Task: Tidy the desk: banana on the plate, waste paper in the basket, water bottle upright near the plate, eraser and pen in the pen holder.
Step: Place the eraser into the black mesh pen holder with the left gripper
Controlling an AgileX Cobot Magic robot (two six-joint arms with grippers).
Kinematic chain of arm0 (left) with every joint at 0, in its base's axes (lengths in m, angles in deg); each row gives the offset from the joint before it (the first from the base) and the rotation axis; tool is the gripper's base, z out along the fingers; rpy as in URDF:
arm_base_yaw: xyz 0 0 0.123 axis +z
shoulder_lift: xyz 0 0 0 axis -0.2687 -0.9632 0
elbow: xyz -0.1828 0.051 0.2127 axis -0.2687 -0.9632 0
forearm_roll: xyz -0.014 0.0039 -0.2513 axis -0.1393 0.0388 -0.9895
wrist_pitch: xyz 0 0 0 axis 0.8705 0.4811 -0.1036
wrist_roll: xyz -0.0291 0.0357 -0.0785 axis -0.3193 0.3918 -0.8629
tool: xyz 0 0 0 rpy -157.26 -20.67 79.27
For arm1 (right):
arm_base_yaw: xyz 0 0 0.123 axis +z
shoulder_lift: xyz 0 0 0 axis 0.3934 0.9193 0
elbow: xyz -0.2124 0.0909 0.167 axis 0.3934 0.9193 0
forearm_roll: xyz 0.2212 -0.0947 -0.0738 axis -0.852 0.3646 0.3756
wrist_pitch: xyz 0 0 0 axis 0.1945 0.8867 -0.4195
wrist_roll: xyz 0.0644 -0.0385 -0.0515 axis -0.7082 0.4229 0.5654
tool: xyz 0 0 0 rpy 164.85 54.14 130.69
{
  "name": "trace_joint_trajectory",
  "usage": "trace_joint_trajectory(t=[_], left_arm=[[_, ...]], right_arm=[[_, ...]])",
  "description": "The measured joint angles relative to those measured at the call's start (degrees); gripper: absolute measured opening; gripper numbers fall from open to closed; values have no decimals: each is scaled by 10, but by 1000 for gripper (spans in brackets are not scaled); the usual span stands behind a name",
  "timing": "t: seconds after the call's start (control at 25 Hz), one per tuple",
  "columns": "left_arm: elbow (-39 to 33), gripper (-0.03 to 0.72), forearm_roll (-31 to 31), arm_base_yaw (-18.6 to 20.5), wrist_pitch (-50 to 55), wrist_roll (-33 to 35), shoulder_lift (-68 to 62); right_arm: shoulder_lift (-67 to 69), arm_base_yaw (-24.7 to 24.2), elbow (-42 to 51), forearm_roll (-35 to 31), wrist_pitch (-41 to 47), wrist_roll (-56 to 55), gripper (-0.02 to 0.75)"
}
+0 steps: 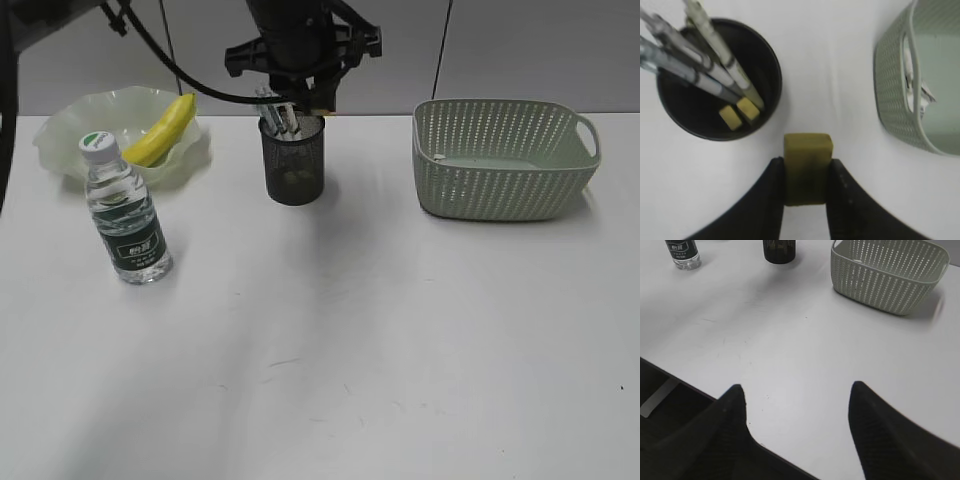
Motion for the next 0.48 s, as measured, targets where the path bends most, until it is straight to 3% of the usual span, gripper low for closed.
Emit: trace_joint_trajectory(t=[0.48], left_arm=[[2, 186, 16, 42, -64, 0, -37]], right_arm=[[0, 0, 0, 0, 0, 0, 509]])
